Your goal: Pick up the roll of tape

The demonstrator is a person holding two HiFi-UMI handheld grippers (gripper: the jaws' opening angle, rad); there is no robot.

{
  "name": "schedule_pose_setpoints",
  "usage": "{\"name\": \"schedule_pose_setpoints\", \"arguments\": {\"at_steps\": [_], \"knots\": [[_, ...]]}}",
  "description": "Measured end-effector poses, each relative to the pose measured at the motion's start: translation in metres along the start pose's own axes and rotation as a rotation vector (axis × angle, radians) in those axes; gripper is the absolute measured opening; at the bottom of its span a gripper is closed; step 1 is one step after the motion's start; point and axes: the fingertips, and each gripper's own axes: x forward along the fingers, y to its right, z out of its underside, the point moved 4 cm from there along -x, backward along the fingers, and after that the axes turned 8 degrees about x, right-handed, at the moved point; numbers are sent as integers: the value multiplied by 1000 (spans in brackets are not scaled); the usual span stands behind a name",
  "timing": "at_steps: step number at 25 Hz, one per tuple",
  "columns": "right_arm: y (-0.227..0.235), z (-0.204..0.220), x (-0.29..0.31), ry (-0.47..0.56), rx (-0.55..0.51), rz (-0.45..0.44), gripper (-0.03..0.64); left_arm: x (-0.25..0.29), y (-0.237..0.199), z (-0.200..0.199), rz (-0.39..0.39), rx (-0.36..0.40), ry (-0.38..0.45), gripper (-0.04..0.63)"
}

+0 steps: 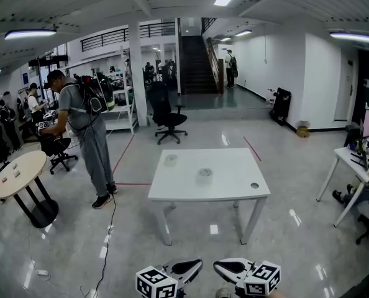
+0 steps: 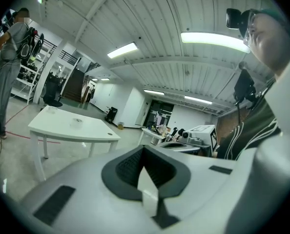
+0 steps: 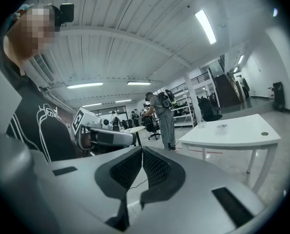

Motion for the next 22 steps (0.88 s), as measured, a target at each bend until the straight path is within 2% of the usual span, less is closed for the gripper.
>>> {"name": "schedule_pose_setpoints", "arguments": {"at_steps": [6,12,17,22], "knots": [[40,-10,5,4,38,2,14,29,-21,-6,-6,-11,-33,3],[111,-32,40,29,62,-16,14,69,-77,-15,-42,-27,-45,3],[185,-72,67,8,25,-38,14,125,-139,-43,-71,-45,-59,3],[251,-111,71,8,3,-23,14,191,-176,-80,-58,-21,-37,3]]}}
